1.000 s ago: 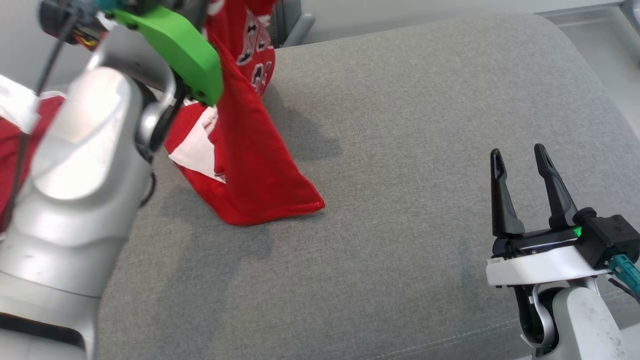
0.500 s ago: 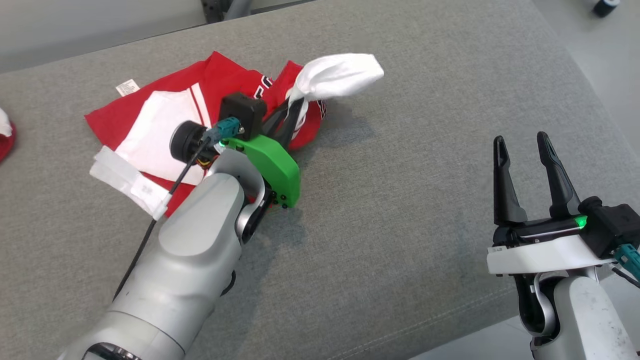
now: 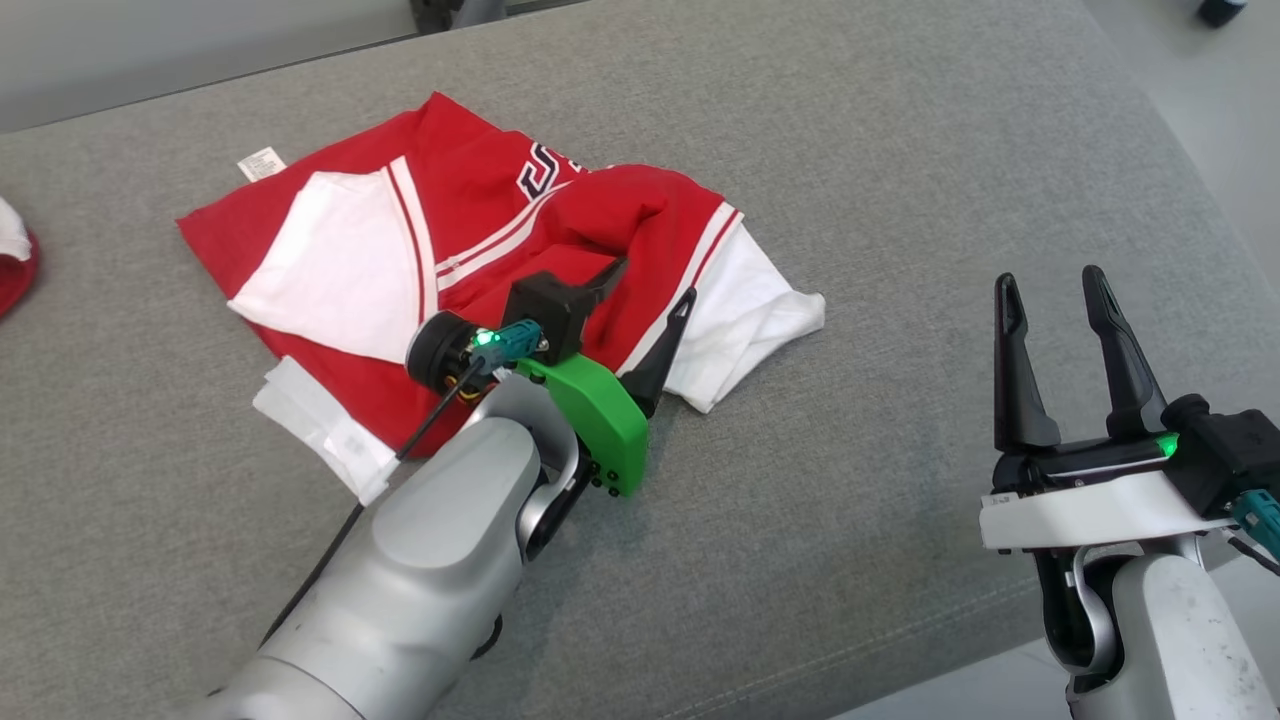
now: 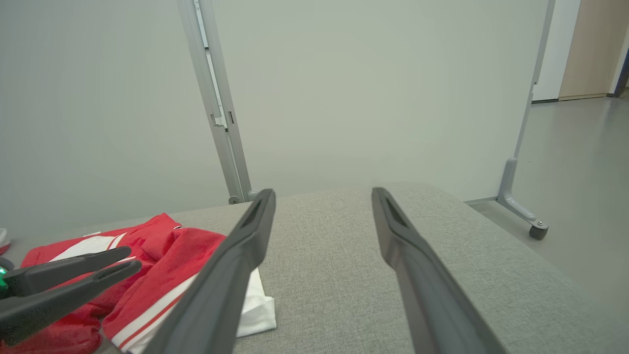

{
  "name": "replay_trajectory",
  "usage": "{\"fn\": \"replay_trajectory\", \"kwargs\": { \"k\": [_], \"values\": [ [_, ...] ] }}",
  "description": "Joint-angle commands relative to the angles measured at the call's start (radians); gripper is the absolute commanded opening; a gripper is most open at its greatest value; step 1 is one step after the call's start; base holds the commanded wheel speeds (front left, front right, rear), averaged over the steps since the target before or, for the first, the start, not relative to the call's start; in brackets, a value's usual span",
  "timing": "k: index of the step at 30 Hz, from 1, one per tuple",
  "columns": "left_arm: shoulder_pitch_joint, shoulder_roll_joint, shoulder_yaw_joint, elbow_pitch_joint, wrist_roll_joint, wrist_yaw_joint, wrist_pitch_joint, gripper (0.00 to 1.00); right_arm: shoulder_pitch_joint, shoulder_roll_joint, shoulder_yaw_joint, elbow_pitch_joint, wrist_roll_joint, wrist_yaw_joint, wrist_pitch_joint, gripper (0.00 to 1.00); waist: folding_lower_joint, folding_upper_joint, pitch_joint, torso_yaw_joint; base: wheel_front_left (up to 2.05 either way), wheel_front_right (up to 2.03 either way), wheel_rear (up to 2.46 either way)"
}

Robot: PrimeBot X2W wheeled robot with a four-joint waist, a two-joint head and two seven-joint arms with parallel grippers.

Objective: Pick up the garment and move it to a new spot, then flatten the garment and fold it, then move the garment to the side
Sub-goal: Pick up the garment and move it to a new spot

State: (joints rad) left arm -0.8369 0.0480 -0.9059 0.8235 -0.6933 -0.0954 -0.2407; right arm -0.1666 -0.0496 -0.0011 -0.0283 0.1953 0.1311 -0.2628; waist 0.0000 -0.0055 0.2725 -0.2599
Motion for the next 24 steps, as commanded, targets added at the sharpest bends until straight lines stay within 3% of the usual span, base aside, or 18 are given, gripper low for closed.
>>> {"fn": "replay_trajectory", "kwargs": {
  "k": [1,6,9,18,24],
  "values": [
    [0.028,0.004,-0.018,-0.009,-0.013,0.005,-0.012,1.00,0.015,-0.002,-0.002,0.003,-0.011,-0.001,-0.003,1.00,0.0000,0.0055,-0.037,0.048,0.00,0.00,0.00],
    [0.073,0.004,-0.028,-0.035,-0.017,0.026,-0.025,1.00,0.032,-0.002,-0.005,0.008,-0.031,-0.001,-0.003,1.00,0.0000,0.0055,-0.079,0.102,0.00,0.00,0.00],
    [0.108,0.007,0.017,-0.075,0.001,0.044,-0.025,1.00,0.043,-0.002,-0.007,0.010,-0.043,-0.001,-0.003,1.00,0.0000,0.0055,-0.108,0.129,0.00,0.00,0.00],
    [0.351,0.099,0.262,-0.330,0.151,0.130,-0.025,1.00,0.072,-0.002,0.012,0.033,-0.066,-0.001,-0.003,1.00,0.0000,0.0055,-0.186,0.182,0.00,0.00,0.00],
    [0.550,0.121,0.440,-0.505,0.263,0.182,-0.024,1.00,0.090,-0.002,0.014,0.045,-0.072,-0.001,-0.003,1.00,0.0000,0.0055,-0.225,0.210,0.00,0.00,0.00]
  ]
}}
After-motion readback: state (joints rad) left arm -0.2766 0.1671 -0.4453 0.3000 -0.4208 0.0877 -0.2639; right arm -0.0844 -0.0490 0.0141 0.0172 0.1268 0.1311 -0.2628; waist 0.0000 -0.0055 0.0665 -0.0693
